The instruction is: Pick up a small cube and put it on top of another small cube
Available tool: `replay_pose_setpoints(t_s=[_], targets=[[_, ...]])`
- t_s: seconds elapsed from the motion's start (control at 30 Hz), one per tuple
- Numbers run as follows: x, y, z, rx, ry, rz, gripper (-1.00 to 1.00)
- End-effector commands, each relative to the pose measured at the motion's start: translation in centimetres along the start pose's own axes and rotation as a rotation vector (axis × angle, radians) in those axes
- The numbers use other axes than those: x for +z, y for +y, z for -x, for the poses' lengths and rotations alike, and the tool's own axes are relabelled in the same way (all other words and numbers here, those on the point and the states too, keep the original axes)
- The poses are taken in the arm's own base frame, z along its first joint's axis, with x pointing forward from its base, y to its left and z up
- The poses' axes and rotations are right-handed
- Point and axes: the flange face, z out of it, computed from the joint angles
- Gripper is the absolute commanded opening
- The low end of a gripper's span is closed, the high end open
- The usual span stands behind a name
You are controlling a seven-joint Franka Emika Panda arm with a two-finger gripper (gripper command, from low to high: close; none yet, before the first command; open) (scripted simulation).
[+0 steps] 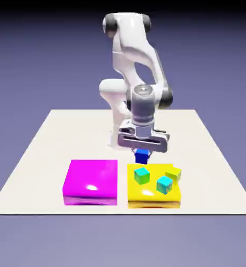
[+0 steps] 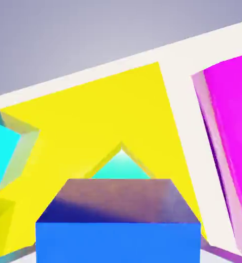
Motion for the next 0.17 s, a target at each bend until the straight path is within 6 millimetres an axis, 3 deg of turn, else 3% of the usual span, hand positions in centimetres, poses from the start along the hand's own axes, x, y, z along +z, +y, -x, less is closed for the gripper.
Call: replay_pose_setpoints(t_s=[0.0, 0.03, 0.07, 0.13], targets=[[0.9, 0.0, 0.1, -0.002, 0.0, 0.001, -1.0], [0.9, 0.0, 0.1, -0.002, 0.0, 0.001, 1.0], [0.9, 0.0, 0.1, -0.002, 0.0, 0.001, 1.0], [-2.1, 0.0, 0.0, 0.0, 0.002, 0.001, 1.0]])
